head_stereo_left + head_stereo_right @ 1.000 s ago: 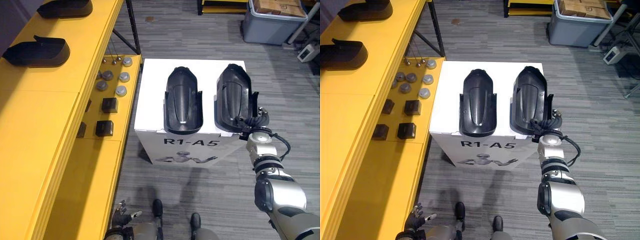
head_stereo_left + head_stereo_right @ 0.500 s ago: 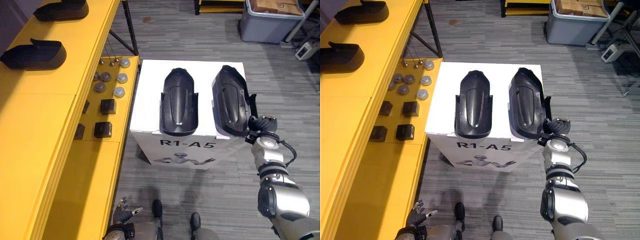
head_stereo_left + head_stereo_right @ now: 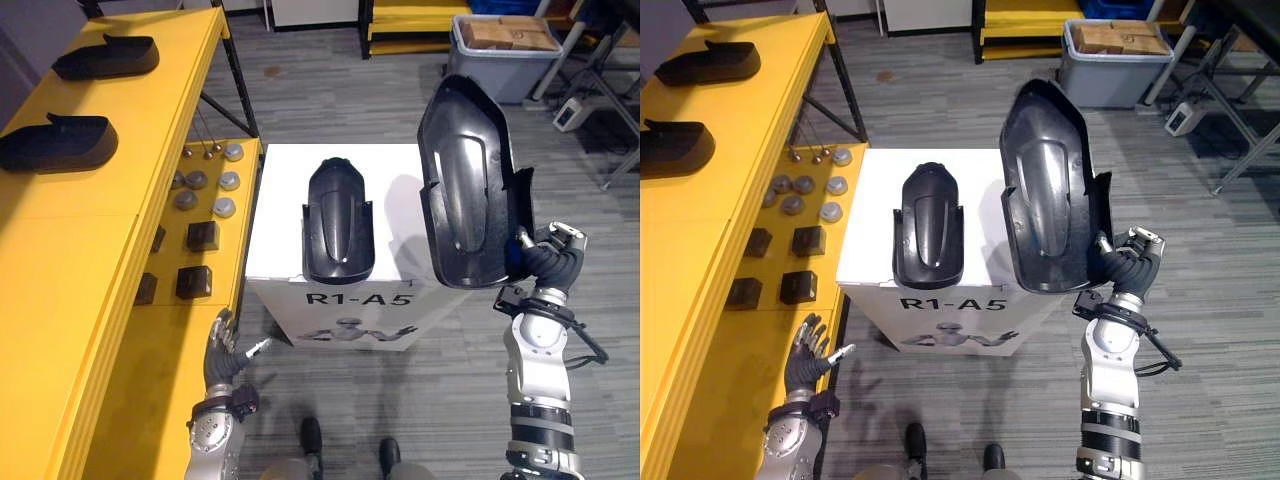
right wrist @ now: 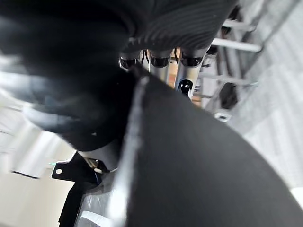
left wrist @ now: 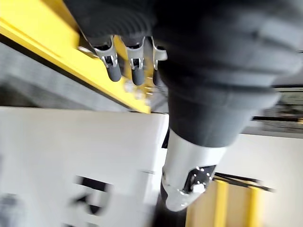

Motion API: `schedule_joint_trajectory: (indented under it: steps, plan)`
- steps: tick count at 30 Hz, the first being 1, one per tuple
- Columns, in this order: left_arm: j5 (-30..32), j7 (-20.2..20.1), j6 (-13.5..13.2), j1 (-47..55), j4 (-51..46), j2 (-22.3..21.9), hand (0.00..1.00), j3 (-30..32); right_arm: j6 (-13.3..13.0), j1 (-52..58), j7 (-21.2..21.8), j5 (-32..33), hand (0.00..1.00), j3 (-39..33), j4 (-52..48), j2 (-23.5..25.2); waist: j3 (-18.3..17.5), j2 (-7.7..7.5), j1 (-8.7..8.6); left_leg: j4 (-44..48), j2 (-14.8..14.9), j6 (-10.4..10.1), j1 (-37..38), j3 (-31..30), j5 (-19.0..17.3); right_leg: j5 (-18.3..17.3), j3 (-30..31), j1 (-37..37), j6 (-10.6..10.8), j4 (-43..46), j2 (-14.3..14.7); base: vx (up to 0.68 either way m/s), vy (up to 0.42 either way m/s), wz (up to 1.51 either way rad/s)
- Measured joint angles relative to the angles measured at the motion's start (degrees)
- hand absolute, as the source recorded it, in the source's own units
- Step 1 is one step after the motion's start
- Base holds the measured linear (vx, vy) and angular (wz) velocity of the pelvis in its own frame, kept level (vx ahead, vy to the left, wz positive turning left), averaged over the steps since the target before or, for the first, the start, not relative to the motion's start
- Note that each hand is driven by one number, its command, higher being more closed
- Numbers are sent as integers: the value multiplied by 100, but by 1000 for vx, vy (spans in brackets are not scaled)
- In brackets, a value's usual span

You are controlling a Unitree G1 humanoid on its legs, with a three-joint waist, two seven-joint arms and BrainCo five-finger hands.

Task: Walk over and take plastic housings, then place them on the shelf

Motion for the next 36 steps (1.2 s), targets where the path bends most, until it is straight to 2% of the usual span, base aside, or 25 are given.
schedule_joint_trajectory:
  steps: [3,11,13,16,17,21,24,30,36]
  plan:
    - [-19,0,-53,-58,-411,-3,0,-202,-149,176,100,-128,100,500,-268,143,-107,0,3,0,-2,-6,0,0,16,0,-12,-6,1,13,-2,-26,3,2]
    - [-465,-20,-99,-863,-643,-3,0,-1262,-205,187,559,-765,100,1991,-290,320,-323,-7,15,1,-10,-1,2,-23,85,2,-31,-11,1,49,-7,-7,2,1]
    - [-633,-9,-139,-977,-642,-6,0,-1369,-202,184,558,-865,100,2052,-251,463,-407,-9,12,1,-10,-3,3,-23,92,2,-30,-12,1,51,-7,0,0,0]
    - [-858,15,-161,-1019,-641,125,0,-1532,-201,180,518,-875,100,2170,-114,420,-550,-14,1,1,-9,-5,5,-16,93,2,-22,-15,0,51,-6,0,0,0]
    - [-1011,32,-172,-1020,-641,178,100,-1626,-200,178,503,-877,100,2193,20,400,-608,-19,1,1,-5,-10,10,-14,98,3,-17,-14,-1,55,-2,0,0,0]
    - [-1263,137,-215,-1114,-639,234,100,-1867,-193,179,477,-906,100,2318,201,351,-629,-19,3,-1,6,-10,30,-9,125,4,-10,-20,-3,97,8,-32,1,0]
    - [-1467,333,-235,-1256,-636,236,100,-1844,-193,221,476,-990,100,2664,207,168,-651,-23,-4,-20,11,-4,29,0,138,10,-1,-34,-12,95,14,-53,5,-2]
    - [-1698,495,-282,-1447,-444,629,100,-1895,-205,460,550,-1020,100,3273,210,-2,-822,-151,4,-3,44,-10,-8,0,143,54,14,-30,-47,12,37,-12,3,0]
    - [-1908,545,-220,-1452,-117,650,100,-1895,-211,571,554,-1120,100,3354,209,-39,-854,-200,1,0,49,-10,-19,1,144,86,15,-13,-49,-15,41,0,0,0]
